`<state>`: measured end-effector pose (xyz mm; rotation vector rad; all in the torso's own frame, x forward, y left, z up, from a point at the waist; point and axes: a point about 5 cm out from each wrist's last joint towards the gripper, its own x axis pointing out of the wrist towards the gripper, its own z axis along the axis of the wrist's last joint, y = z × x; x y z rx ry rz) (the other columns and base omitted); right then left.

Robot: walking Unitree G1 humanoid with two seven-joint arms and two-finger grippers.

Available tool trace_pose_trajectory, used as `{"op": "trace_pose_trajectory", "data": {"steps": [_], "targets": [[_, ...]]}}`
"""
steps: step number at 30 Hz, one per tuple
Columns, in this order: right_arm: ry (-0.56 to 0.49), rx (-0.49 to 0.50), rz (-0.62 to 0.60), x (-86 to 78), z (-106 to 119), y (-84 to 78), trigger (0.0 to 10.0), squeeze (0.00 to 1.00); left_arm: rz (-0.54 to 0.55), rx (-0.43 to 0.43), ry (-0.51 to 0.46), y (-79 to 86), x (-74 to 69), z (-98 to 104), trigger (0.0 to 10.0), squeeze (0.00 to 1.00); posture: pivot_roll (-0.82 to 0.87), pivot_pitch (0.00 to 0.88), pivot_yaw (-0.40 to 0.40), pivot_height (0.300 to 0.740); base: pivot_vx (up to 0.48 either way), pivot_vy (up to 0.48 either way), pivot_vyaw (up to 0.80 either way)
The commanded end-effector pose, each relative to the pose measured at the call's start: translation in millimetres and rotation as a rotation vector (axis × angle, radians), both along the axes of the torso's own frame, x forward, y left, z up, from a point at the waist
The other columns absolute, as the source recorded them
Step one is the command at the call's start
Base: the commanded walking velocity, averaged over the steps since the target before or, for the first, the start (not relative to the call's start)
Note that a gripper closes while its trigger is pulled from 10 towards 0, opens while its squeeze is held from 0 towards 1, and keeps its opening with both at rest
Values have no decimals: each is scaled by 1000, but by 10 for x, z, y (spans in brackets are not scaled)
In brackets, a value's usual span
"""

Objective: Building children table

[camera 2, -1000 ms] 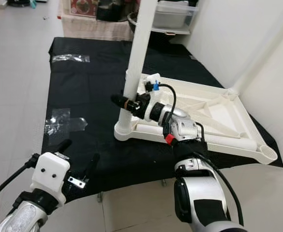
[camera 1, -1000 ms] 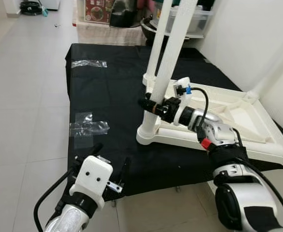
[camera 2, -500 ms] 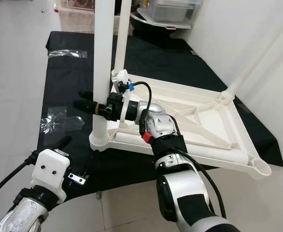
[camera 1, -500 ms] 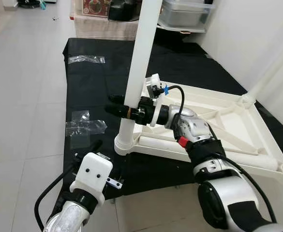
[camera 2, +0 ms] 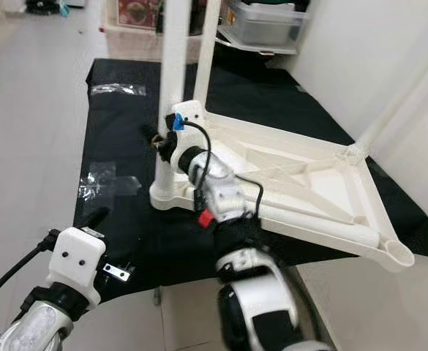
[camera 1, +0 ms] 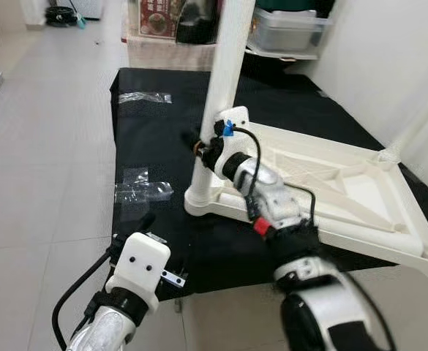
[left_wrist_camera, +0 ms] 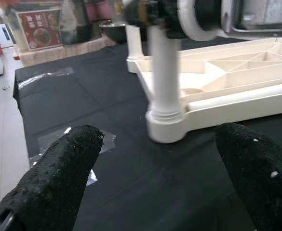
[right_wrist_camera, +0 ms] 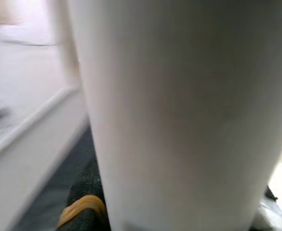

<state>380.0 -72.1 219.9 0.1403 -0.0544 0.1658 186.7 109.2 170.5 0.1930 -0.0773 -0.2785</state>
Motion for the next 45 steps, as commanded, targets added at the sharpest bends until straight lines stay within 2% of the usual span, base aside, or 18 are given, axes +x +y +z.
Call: {"op": "trace_pose_trajectory", "data": {"steps": [1, 5, 6, 7, 9, 10, 15, 16, 19, 21, 23, 25, 29, 33, 34, 35, 36, 45], "targets": [[103, 39, -188, -37, -239, -250, 0, 0, -16, 7, 10, -30, -5, -32, 10000, 0, 119, 118, -161, 740, 0, 0, 0], [88, 61, -188, -119, -254, -71, 0, 0, -13, 7, 10, -28, 9, -21, 10000, 0, 128, 126, -168, 740, 0, 0, 0], [80, 94, -140, -127, -222, 33, 9137, 0, -13, 8, 9, -25, 8, -15, 10000, 0, 125, 125, -167, 740, 0, 0, 0], [67, 120, -85, -127, -183, 117, 10000, 0, -12, 9, 11, -21, 3, -16, 10000, 0, 126, 125, -169, 740, 0, 0, 0], [57, 161, -44, -126, -148, 169, 10000, 0, -12, 11, 13, -19, -1, -23, 10000, 0, 125, 124, -170, 740, 0, 0, 0], [27, 195, 21, -129, -77, 220, 10000, 1000, -11, 11, 14, -19, -4, -28, 10000, 0, 123, 122, -173, 740, 0, 0, 0], [-37, 250, 108, -103, 90, 194, 10000, 1000, -10, 9, 14, -26, -7, -34, 10000, 0, 124, 115, -172, 740, 0, 0, 0], [-37, 285, 172, -85, 108, 167, 10000, 0, -12, 9, 14, -28, -9, -36, 10000, 0, 124, 112, -172, 740, 0, 0, 0], [-107, 204, 445, -57, 143, 11, 10000, 0, -13, 7, 16, -36, -14, -48, 10000, 0, 123, 96, -176, 740, 0, 0, 0], [-107, 204, 445, -57, 143, 11, 10000, 0, -13, 7, 16, -36, -14, -48, 10000, 0, 123, 96, -176, 740, 0, 0, 0], [-97, 64, 781, -180, 79, -15, 10000, 0, -15, 5, 15, -41, -15, -53, 10000, 0, 119, 86, -170, 740, 0, 0, 0], [-97, 64, 781, -180, 79, -15, 10000, 0, -15, 5, 15, -41, -15, -53, 10000, 0, 119, 86, -170, 740, 0, 0, 0], [-4, -35, 1200, -346, -60, -57, 10000, 0, -20, 1, 15, -62, -24, -56, 10000, 0, 135, 81, -189, 740, 0, 0, 0], [6, -62, 1277, -294, -88, 44, 10000, 0, -7, -23, 19, -74, -41, -47, 10000, 0, 142, 87, -195, 740, 0, 0, 0], [-9, -55, 1254, -257, -80, 98, 6784, 0, 1, -32, 20, -67, -39, -38, 10000, 0, 150, 86, -198, 740, 0, 0, 0], [-20, -48, 1250, -234, -74, 127, 6784, 0, 5, -37, 21, -63, -39, -32, 10000, 0, 151, 87, -199, 740, 0, 0, 0], [-21, -22, 1241, -216, -67, 155, 0, 0, 6, -31, 20, -59, -37, -33, 10000, 0, 155, 90, -203, 740, 0, 0, 0], [-28, -1, 922, -68, -55, 157, 0, 0, 22, -52, 26, -47, -34, -36, 10000, 0, 142, 95, -200, 740, 0, 0, 0]]}}
